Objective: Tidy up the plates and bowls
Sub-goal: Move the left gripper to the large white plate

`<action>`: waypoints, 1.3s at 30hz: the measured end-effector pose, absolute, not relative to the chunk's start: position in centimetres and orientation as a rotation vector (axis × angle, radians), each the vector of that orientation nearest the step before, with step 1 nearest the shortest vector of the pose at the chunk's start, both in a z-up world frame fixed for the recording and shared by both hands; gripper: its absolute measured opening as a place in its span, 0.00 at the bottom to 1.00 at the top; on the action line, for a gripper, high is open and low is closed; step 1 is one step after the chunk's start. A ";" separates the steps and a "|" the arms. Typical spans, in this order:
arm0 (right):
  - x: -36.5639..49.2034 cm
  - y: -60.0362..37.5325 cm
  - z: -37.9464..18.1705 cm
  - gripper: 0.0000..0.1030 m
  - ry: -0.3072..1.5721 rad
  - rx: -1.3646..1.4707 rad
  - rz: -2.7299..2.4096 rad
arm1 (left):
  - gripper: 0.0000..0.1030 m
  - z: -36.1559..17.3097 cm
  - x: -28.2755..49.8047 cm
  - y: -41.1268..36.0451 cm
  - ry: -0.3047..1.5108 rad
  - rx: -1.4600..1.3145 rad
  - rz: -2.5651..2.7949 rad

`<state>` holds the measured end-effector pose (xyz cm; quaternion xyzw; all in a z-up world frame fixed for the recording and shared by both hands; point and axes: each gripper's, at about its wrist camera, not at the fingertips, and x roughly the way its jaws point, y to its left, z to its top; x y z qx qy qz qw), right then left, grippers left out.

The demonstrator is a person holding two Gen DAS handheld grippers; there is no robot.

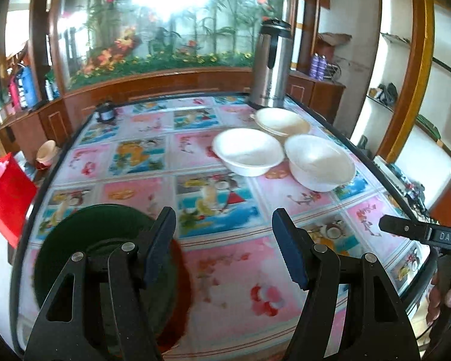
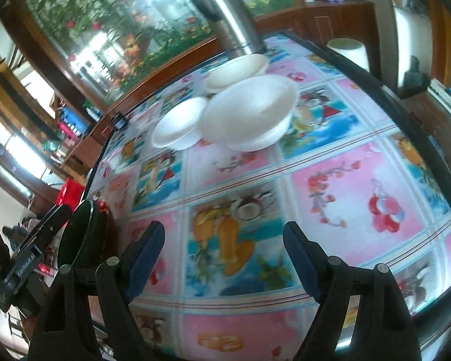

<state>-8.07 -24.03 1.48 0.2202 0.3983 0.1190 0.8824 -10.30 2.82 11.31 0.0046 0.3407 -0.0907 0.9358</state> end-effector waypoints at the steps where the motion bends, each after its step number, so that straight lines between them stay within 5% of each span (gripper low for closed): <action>1: -7.8 -24.6 1.4 0.79 0.832 0.457 0.228 | 0.65 11.1 -10.0 2.3 0.703 0.006 -0.197; 15: -2.5 -28.8 1.5 0.79 0.849 0.409 0.152 | 0.65 8.9 -4.1 -4.6 0.818 -0.005 -0.269; 35: 7.7 -26.1 3.5 0.79 0.858 -0.167 0.174 | 0.65 6.2 2.9 -9.1 0.937 -0.042 -0.222; 38: 8.7 -26.3 3.1 0.76 0.891 -0.168 0.192 | 0.65 6.0 3.5 -9.4 0.949 -0.058 -0.222; 39: 9.0 -26.2 2.9 0.62 0.909 -0.177 0.194 | 0.65 6.0 3.8 -9.7 0.952 -0.058 -0.223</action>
